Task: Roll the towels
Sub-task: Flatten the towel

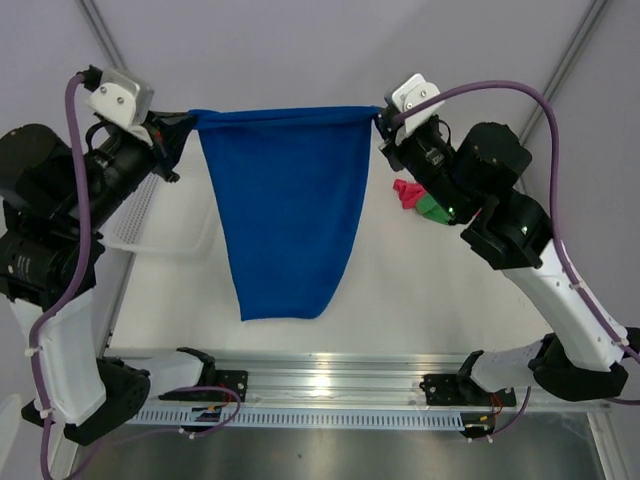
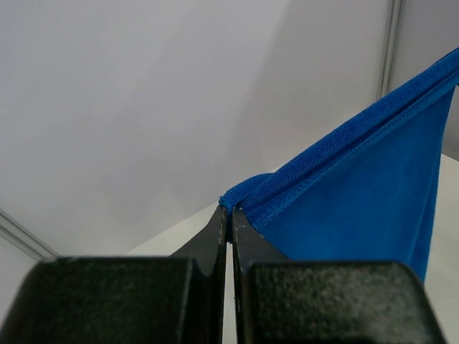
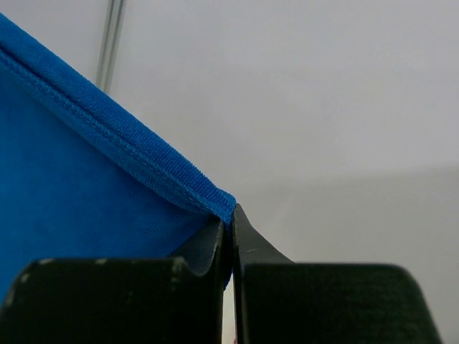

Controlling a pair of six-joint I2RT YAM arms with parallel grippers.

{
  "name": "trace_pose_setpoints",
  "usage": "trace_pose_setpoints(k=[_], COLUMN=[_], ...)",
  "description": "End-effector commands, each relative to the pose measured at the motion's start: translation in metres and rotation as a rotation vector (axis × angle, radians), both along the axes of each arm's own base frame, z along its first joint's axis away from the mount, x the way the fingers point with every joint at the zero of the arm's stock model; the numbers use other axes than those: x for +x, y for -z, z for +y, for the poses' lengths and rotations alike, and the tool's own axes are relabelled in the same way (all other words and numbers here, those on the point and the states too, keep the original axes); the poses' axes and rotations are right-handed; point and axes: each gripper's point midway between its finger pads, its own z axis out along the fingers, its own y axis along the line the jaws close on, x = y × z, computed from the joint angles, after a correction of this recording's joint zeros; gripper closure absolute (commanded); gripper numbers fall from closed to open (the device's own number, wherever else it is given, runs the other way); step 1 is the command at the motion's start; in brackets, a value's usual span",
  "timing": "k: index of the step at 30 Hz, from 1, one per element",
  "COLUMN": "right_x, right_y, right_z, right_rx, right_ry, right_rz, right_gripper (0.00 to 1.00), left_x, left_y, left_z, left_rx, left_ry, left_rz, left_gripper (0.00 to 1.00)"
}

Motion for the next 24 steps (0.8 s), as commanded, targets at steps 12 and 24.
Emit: trace_pose_setpoints(k=[12,24], right_x=[0.151,0.248], right_y=[-0.017,-0.056], right_z=[-0.035,-0.098], right_rx=[0.027,0.166], right_ry=[0.226,0.545], right_rz=[-0.004,-0.323], right_gripper=[1.0,1.0], left_x=[0.124,0.22], left_y=[-0.01,-0.029], left_z=[0.0,-0.007], left_rx=[0.047,0.002], left_ry=[-0.186,-0.284], left_rz=[-0.047,-0.188], left_gripper=[0.99,0.99])
